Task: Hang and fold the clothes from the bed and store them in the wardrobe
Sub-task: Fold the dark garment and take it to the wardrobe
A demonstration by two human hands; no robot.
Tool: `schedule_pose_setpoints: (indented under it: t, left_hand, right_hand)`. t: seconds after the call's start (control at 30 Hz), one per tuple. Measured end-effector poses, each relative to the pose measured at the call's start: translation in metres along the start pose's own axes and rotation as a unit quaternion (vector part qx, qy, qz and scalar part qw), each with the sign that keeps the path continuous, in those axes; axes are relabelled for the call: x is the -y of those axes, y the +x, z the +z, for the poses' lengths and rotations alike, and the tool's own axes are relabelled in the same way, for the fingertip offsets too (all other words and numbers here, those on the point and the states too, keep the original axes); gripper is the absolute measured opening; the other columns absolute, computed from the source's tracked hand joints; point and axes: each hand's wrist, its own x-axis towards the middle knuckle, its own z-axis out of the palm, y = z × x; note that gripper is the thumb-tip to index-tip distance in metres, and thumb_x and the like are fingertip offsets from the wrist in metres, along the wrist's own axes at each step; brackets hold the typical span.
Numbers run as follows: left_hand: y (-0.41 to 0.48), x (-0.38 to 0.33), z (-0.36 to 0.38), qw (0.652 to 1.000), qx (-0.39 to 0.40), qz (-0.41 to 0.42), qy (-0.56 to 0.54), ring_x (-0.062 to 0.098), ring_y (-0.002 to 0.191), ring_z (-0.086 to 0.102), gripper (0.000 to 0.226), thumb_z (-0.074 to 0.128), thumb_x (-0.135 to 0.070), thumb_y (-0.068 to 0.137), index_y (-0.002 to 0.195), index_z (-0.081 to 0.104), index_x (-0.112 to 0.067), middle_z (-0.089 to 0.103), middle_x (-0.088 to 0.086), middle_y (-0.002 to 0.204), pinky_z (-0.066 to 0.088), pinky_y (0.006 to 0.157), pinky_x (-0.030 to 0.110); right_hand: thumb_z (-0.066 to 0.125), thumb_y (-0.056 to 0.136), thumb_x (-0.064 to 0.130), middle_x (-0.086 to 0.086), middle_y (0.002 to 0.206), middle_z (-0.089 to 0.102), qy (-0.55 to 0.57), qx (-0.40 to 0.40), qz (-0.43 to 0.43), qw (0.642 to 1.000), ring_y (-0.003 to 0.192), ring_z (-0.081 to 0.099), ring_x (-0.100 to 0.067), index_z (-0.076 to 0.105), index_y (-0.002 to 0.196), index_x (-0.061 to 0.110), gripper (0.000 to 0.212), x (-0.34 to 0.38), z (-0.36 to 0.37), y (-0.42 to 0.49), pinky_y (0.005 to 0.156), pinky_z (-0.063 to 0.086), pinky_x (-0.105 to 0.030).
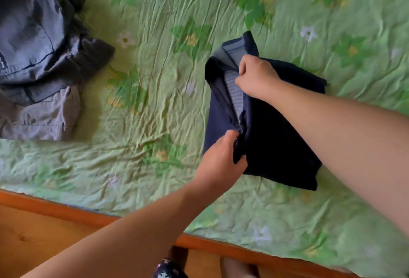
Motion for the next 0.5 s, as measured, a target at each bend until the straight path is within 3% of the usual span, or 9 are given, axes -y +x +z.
schedule_pose_setpoints:
  t: [0.1,0.17,0.27,0.37,0.43,0.5]
  left_hand:
    - [-0.004,-0.041,0.048,0.999,0.045,0.017,0.01,0.023,0.094,0.057,0.044,0.062,-0.029,0.088,0.126,0.042,-0.022,0.057,-0.002,0.109,0.044,0.069,0.035]
    - [-0.004,-0.063,0.082,0.996,0.078,0.027,0.023,0.029,0.099,0.059,0.046,0.061,-0.028,0.088,0.129,0.042,-0.021,0.057,0.003,0.116,0.05,0.074,0.041]
    - [0.0,-0.081,0.131,0.985,0.159,0.04,0.044,0.032,0.108,0.057,0.06,0.065,-0.03,0.089,0.142,0.039,-0.017,0.053,0.008,0.122,0.05,0.086,0.045]
    - [0.004,-0.079,0.16,0.968,0.241,0.033,0.062,0.031,0.112,0.056,0.075,0.068,-0.034,0.09,0.153,0.031,-0.016,0.048,0.01,0.128,0.048,0.095,0.042]
    - [0.002,-0.072,0.164,0.978,0.203,0.023,0.05,0.025,0.107,0.059,0.068,0.066,-0.034,0.091,0.151,0.037,-0.019,0.051,0.005,0.126,0.05,0.093,0.039]
    - [-0.003,-0.064,0.157,0.991,0.123,0.032,0.038,0.015,0.097,0.06,0.05,0.063,-0.032,0.092,0.14,0.051,-0.023,0.056,-0.003,0.117,0.052,0.085,0.035]
  right_hand:
    - [0.062,0.081,0.02,0.0,0.084,0.061,0.047,-0.041,0.05,0.997,0.078,0.057,-0.024,0.049,0.079,0.022,0.013,-0.069,-0.024,-0.021,0.061,0.038,-0.032]
    - [0.06,0.08,0.017,-0.002,0.086,0.062,0.065,-0.063,0.089,0.992,0.079,0.057,-0.025,0.049,0.078,0.022,0.012,-0.114,-0.031,-0.032,0.059,0.038,-0.031]
    - [0.056,0.087,0.011,-0.015,0.108,0.064,0.077,-0.063,0.154,0.983,0.1,0.06,-0.035,0.054,0.091,0.019,0.009,-0.175,-0.028,-0.039,0.08,0.049,-0.035]
    - [0.047,0.096,0.023,-0.022,0.131,0.052,0.018,-0.088,0.209,0.974,0.121,0.05,-0.041,0.054,0.12,0.011,0.028,-0.209,-0.015,-0.044,0.1,0.045,-0.046]
    - [0.043,0.098,0.044,-0.02,0.133,0.05,0.043,-0.158,0.173,0.971,0.124,0.047,-0.041,0.054,0.125,0.014,0.042,-0.205,-0.007,-0.051,0.1,0.041,-0.047]
    - [0.046,0.095,0.06,-0.018,0.13,0.056,0.077,-0.17,0.09,0.978,0.121,0.051,-0.039,0.05,0.132,0.016,0.058,-0.192,-0.003,-0.054,0.099,0.044,-0.047]
